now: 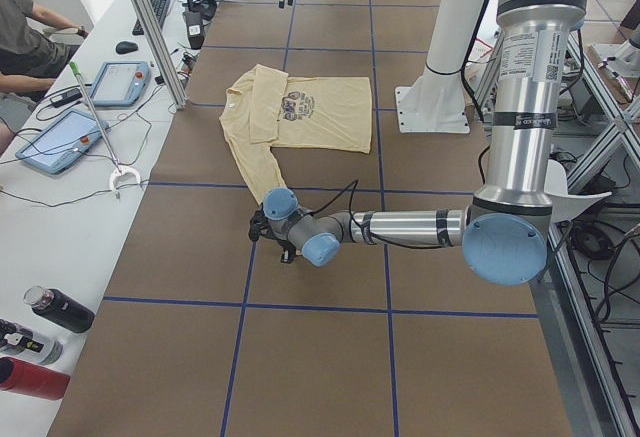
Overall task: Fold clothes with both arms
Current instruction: 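Lower the left gripper to the cuff of the other sleeve and grasp, then carry the sleeve with the left gripper across the chest toward the collar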
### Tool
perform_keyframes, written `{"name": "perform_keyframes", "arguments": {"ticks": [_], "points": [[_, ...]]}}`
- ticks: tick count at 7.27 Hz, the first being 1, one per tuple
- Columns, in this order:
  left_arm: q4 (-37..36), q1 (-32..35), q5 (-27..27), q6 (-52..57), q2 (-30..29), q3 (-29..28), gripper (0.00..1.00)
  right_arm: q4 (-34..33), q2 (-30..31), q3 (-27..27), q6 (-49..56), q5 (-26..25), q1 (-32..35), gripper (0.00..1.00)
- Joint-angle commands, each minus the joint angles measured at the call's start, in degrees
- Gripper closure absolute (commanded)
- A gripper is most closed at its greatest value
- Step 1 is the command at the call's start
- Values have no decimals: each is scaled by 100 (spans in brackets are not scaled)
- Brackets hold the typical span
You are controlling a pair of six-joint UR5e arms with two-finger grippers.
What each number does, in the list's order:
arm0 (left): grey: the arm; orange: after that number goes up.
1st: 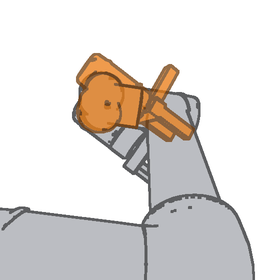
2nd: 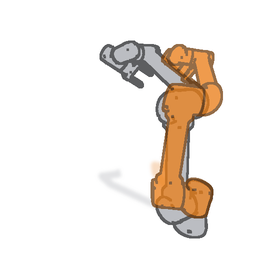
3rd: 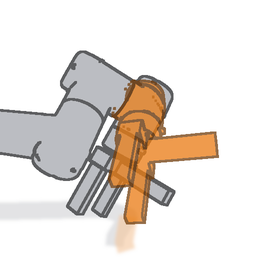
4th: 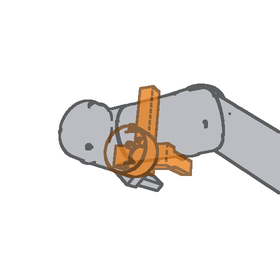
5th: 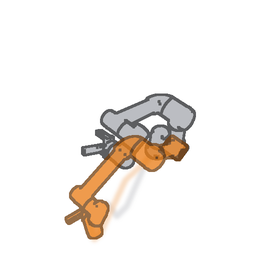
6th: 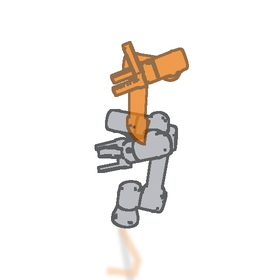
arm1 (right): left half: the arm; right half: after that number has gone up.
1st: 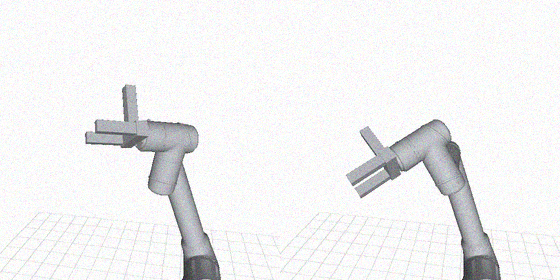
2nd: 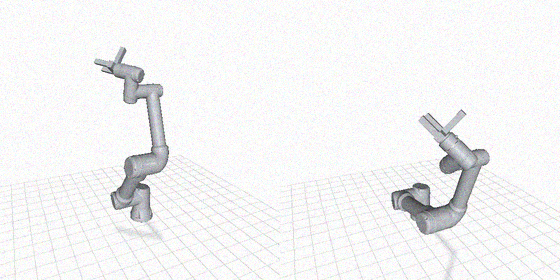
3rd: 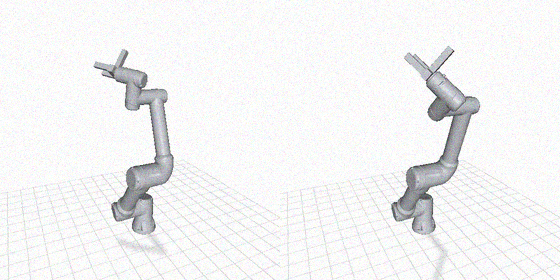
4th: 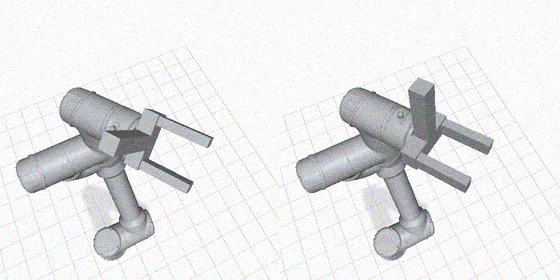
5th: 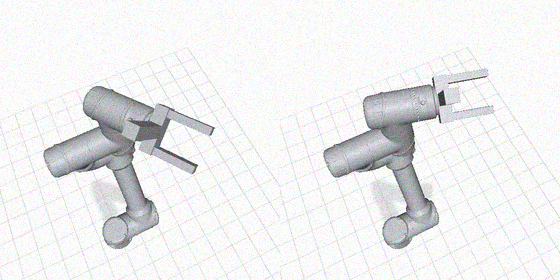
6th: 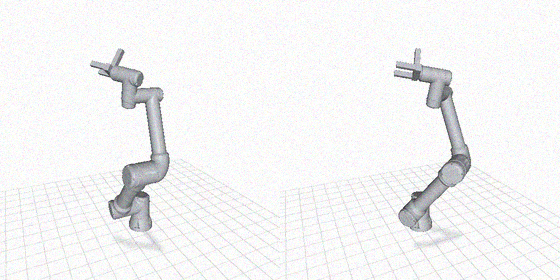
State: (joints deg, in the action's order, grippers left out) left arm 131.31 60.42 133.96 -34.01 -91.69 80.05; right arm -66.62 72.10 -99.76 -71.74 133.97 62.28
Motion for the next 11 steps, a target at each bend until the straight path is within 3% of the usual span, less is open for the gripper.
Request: {"name": "perform_keyframes", "arguments": {"ticks": [1,2,3,4,5,7,8,11], "points": [[0,-4,7,0,116,221,100,-9,-2,0,-7,-20,-5,1],[-131,-4,68,-9,125,483,100,-9,-11,-8,-7,-11,-5,1],[-828,-13,182,-9,64,1059,100,-9,-3,-26,-7,-2,3,1],[-1592,-39,157,-27,-198,1596,100,-9,6,-17,2,15,21,1],[-2235,-48,157,-262,-871,1688,100,-9,15,9,2,15,38,1],[-2741,-310,148,-1261,-2199,1428,100,-17,164,123,193,24,231,2],[-2681,-416,148,-1727,-2787,965,100,-35,234,254,387,16,310,2],[-2646,-627,130,-2363,-3486,802,100,-26,235,668,836,-19,504,2]]}}
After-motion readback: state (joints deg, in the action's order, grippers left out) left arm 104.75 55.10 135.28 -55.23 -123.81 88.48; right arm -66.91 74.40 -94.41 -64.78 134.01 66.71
